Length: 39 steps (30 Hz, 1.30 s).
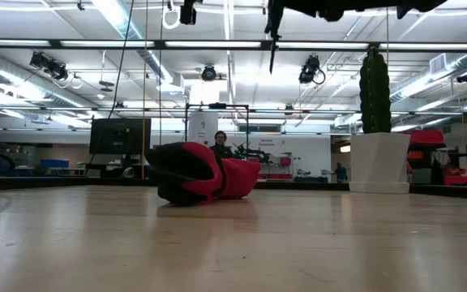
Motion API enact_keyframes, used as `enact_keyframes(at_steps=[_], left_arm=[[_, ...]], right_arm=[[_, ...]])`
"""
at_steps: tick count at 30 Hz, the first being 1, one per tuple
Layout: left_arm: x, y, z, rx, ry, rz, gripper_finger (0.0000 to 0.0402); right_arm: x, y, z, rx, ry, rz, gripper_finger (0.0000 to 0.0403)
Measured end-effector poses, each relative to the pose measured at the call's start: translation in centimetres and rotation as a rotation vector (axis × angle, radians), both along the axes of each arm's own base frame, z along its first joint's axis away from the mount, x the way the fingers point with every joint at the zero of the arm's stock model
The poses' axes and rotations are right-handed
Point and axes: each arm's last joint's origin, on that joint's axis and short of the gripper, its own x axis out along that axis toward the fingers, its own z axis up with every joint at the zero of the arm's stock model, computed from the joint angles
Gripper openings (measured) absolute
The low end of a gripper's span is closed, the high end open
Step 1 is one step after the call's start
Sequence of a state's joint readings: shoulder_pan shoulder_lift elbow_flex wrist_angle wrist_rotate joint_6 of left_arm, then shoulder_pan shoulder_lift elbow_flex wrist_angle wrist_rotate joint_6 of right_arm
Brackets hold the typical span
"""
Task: Pick & Place Garden tools in Gardening bag
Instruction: Put the green shear scissors into the gardening tool bag
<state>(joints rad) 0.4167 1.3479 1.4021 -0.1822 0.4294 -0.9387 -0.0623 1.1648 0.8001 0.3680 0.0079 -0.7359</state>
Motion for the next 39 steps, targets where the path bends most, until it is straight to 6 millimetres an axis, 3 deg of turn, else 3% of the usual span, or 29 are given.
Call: enact_keyframes(at_steps=[11,21,31,39], left_arm=[[0.1,-0.3,0.0,0.061,-0.001,-0.016,0.0128],[0.6,-1.5,0.0,0.197,-0.001,-0.023,0.0128],[1.5,-4.5,0.1,0.455,-0.001,-0.029,0.0128],[2.1,-7.6,0.8,0.604,-0.092,-0.078,0.0128]], right_arm=[[-2.2,1.9,2.2,0.259,-0.093,0.082,0.0051],[-5.9,2.7,3.9,0.456,-0.097,0.133,0.0051],[-9.5,3.1,5.4,0.522,-0.117,0.263,0.0057],[-10.9,3.3,6.1,0.605,-0.124,0.387,0.0054]])
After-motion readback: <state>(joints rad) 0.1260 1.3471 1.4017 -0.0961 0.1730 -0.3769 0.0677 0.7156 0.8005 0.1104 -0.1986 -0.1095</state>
